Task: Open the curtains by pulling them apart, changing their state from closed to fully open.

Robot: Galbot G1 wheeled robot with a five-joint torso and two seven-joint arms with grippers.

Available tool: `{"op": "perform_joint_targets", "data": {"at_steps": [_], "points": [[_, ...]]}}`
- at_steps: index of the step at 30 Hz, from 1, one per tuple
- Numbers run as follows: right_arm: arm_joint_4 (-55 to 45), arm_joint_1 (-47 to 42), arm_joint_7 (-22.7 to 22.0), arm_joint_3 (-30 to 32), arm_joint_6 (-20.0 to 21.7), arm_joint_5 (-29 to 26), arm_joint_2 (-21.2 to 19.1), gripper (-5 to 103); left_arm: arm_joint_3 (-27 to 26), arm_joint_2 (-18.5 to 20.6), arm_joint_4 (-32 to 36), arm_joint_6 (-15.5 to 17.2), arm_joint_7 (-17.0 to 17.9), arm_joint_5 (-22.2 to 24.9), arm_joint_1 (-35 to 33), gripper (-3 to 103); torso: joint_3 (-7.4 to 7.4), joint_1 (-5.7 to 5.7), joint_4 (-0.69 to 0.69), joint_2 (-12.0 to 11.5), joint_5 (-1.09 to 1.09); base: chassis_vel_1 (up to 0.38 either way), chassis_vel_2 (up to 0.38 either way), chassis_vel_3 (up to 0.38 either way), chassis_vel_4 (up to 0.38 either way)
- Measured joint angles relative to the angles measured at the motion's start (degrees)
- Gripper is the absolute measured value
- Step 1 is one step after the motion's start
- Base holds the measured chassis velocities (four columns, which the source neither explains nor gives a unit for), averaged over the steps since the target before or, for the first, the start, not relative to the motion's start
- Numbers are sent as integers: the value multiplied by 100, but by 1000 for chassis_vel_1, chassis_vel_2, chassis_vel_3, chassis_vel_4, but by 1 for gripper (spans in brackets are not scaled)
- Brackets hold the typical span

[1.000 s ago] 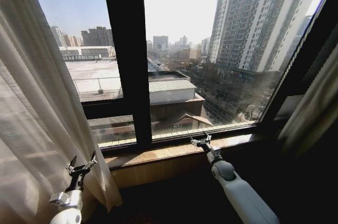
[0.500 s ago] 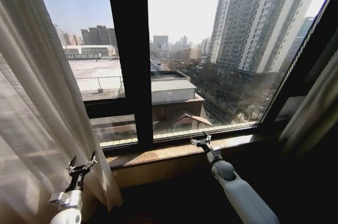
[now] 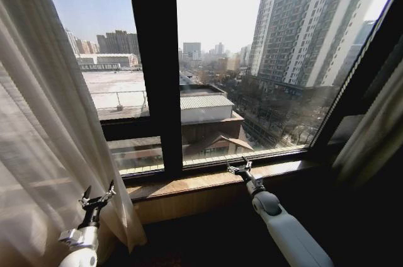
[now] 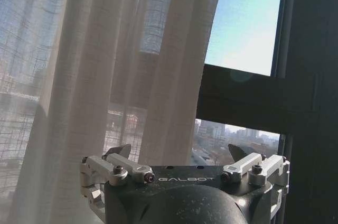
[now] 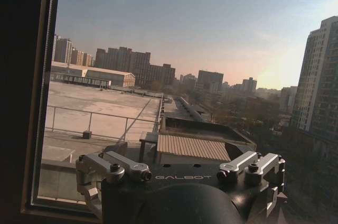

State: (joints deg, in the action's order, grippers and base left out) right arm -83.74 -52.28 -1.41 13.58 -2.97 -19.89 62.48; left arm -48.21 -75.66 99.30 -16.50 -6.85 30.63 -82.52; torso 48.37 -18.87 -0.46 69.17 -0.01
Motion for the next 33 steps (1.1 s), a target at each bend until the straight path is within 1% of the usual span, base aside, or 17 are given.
{"op": "perform_joint_targets", "data": {"at_steps": [33], "points": [[0, 0, 0, 0, 0, 0, 0, 100, 0, 0, 0, 0, 0, 0, 0, 100, 0, 0, 0, -1, 0, 0, 0, 0, 0]]}}
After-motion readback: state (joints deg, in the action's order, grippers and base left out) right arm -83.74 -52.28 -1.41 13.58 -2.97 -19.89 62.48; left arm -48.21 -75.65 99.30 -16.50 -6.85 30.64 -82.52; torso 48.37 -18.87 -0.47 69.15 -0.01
